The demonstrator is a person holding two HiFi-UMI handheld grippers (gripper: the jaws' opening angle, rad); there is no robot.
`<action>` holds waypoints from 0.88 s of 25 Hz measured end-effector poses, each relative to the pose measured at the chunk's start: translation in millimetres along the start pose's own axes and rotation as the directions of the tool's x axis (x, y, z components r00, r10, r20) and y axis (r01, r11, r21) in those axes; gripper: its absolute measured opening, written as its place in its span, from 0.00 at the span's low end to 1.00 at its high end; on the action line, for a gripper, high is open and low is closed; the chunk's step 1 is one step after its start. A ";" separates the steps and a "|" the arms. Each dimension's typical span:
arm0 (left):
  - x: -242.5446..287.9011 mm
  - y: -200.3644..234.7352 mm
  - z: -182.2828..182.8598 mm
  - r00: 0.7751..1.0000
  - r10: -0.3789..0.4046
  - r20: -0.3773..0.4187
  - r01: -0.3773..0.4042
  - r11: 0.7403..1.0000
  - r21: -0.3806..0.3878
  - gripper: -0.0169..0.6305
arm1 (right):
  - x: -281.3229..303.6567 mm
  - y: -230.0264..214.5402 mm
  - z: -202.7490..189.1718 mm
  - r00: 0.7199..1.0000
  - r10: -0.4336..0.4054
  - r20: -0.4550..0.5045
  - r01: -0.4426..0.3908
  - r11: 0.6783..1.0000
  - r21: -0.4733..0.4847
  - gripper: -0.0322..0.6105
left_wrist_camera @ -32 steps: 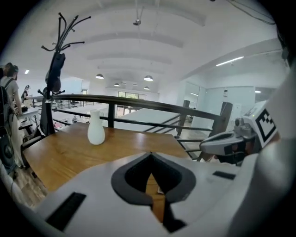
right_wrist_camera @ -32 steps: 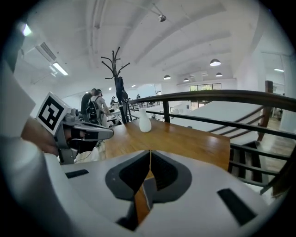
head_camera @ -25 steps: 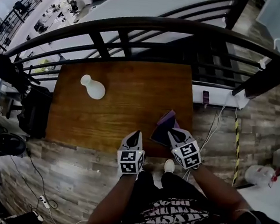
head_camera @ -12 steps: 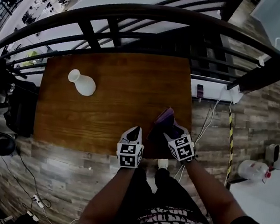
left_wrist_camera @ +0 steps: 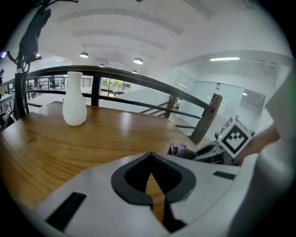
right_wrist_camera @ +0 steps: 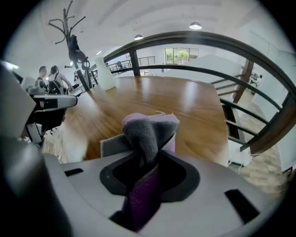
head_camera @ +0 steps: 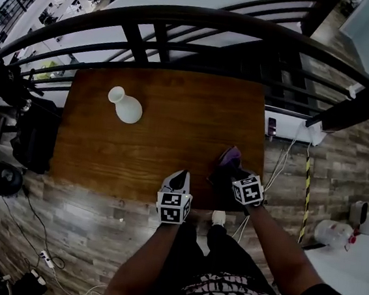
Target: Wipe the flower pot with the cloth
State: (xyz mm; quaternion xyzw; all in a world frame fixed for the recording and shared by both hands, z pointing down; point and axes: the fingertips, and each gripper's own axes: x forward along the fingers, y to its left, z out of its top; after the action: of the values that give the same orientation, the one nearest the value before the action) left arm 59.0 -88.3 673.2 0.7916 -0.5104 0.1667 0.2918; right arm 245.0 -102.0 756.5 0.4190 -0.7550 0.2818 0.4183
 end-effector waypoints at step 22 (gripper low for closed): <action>-166.3 120.9 78.1 0.946 0.186 0.265 -0.165 0.981 -0.100 0.02 | -117.0 141.8 157.3 0.912 0.115 0.394 -0.071 0.990 -0.124 0.18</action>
State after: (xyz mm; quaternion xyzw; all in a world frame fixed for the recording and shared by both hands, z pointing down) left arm -123.5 -56.8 554.6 0.7467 -0.6200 0.0619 0.2328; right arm 94.6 -108.1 567.1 0.4084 -0.8577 0.1691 0.2628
